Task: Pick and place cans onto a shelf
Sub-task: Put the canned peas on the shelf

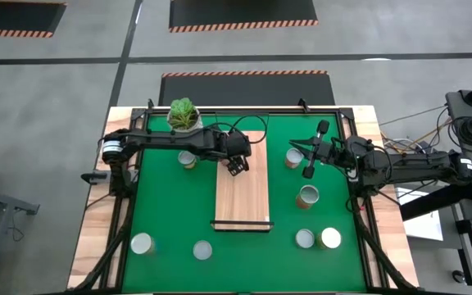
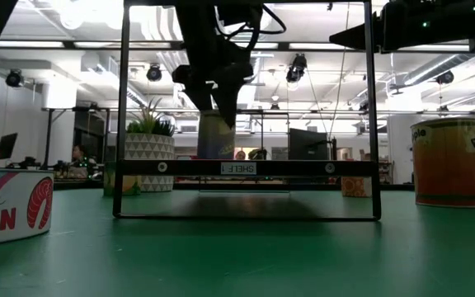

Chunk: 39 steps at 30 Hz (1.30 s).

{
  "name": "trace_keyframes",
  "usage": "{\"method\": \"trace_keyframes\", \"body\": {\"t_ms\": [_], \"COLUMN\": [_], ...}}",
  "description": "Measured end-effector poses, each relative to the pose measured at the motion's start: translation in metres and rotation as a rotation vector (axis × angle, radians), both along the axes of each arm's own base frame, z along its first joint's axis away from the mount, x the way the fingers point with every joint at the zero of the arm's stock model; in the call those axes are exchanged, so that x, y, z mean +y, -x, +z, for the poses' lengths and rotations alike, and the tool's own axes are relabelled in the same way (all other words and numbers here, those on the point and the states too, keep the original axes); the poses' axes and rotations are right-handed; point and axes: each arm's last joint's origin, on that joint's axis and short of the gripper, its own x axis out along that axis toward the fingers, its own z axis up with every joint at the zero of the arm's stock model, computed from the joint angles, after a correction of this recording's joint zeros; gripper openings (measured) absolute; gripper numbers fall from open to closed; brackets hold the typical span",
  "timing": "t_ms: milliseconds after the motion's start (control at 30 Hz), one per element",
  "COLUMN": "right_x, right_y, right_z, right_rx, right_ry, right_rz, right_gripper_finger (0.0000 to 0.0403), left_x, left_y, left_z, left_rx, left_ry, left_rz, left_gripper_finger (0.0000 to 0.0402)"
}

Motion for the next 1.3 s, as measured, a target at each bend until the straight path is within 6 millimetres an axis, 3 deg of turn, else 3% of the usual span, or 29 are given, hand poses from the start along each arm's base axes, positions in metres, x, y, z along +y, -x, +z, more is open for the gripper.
{"method": "trace_keyframes", "body": {"t_ms": [433,867,1300], "right_x": [0.0,0.0,0.0], "right_y": [0.0,0.0,0.0], "right_z": [0.0,0.0,0.0], "right_rx": [-0.001,-0.001,-0.001], "right_ry": [0.0,0.0,0.0], "right_rz": [0.0,0.0,0.001], "right_gripper_finger": [0.0013,0.0013,0.0013], "left_x": [0.0,0.0,-0.004], "left_y": [0.0,0.0,0.015], "left_z": [0.0,0.0,0.032], "left_rx": [0.006,0.008,-0.069], "left_ry": [-0.002,0.0,-0.029], "left_rz": [-0.007,-0.006,-0.047], "left_gripper_finger": [0.0332,0.0377,0.0379]}}
